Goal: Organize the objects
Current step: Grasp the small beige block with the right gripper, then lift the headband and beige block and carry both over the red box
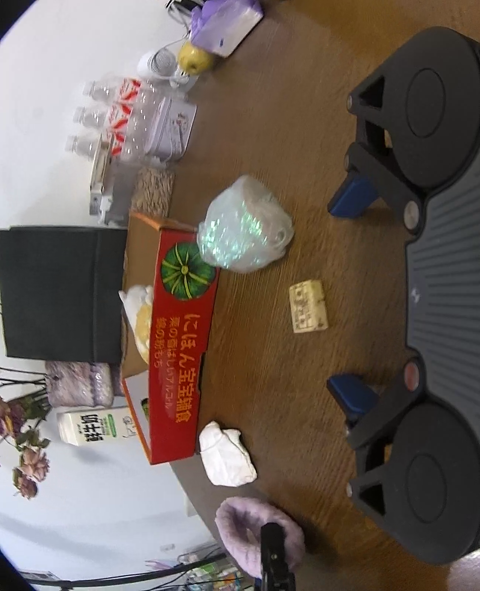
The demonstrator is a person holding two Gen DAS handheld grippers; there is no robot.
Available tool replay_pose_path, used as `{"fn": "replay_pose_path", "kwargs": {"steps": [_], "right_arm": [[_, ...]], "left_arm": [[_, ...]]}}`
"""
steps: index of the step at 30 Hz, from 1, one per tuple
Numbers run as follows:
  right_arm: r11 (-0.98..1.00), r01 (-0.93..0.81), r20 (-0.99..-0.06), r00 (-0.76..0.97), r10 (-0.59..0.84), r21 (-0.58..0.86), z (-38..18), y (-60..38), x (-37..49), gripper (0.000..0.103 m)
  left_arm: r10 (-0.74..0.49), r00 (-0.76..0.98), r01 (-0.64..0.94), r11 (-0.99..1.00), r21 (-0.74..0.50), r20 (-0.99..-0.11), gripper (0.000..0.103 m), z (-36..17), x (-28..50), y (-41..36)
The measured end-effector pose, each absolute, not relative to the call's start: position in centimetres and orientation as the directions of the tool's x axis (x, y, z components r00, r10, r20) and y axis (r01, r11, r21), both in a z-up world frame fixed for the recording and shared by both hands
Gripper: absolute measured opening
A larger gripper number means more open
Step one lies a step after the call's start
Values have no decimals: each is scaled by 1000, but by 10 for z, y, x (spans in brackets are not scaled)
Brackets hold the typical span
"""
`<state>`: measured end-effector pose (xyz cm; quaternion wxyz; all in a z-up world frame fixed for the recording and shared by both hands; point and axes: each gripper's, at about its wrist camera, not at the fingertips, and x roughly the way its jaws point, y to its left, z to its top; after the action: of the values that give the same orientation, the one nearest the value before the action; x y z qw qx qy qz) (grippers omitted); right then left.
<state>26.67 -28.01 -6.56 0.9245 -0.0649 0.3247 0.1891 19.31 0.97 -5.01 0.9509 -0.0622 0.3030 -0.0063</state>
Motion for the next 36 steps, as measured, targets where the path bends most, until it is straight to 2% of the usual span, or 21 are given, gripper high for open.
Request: {"fn": "replay_pose_path", "kwargs": {"steps": [5,9,15,30,36], "right_arm": [[922,-388,-614,726,308,4,-64,-274,275,72],[922,-388,-602,734,313,6,-63,-272,276,46],[922,-387,-591,741,319,13,-62,-271,272,30],[904,-427,-537,762,362,4,-56,-259,243,30],[896,-444,-521,764,380,1,-54,-250,231,30]], "left_arm": [[-68,813,-11,991,-133,-578,47,-50,192,9],[-75,814,-2,991,-132,-576,47,-50,191,7],[-76,814,-2,991,-133,-576,47,-50,191,7],[-65,823,-7,992,-125,-564,47,-49,189,6],[-27,852,-32,994,-103,-523,39,-42,179,3]]}}
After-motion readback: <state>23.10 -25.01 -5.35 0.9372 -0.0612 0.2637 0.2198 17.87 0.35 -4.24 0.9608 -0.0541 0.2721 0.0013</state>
